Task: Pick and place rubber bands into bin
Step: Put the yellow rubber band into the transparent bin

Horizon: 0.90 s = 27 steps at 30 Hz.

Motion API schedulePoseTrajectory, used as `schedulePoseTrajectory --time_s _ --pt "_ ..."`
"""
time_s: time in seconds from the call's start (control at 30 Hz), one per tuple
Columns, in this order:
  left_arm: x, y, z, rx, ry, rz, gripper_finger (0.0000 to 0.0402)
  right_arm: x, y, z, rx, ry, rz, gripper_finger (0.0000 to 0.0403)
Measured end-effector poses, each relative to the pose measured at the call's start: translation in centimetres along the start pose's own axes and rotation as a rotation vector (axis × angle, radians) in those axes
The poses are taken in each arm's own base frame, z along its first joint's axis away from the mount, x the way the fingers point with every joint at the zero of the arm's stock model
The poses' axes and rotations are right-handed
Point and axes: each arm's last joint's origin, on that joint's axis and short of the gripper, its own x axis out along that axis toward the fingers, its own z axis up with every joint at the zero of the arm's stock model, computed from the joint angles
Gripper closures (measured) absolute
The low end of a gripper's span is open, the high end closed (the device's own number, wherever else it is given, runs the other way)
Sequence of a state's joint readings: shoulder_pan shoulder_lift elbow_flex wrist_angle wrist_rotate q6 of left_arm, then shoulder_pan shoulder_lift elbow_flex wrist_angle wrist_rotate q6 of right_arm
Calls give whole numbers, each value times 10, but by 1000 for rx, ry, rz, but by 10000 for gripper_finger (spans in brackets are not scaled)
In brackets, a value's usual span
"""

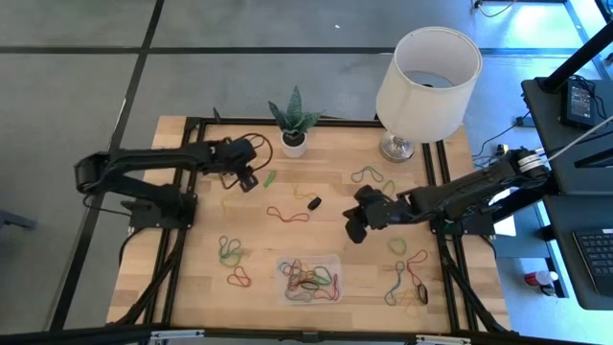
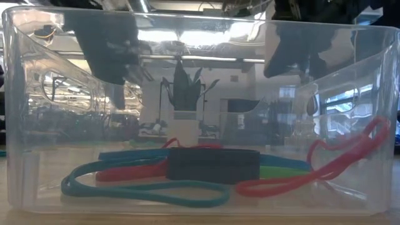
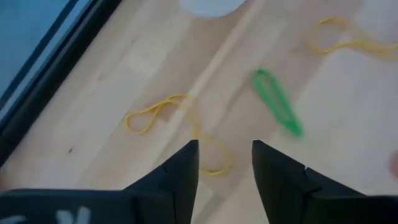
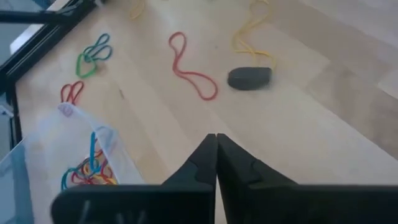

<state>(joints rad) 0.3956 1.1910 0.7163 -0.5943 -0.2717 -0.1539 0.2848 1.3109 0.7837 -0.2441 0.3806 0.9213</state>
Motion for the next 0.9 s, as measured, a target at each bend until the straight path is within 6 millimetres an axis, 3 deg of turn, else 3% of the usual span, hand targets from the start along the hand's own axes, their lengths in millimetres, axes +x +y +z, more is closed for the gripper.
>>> schedulePoseTrajectory --time_s 0.2,0.47,0.77,0.9 --pt "36 13 10 -146 121 52 259 1 -5 2 21 -16 -27 386" --pt "76 25 15 -223 273 -5 275 2 -6 5 36 -27 -31 397" --pt "103 24 13 -223 316 -5 296 3 -7 5 40 -29 -34 387" --pt "106 23 12 -222 330 -11 330 3 -7 6 41 -30 -38 387"
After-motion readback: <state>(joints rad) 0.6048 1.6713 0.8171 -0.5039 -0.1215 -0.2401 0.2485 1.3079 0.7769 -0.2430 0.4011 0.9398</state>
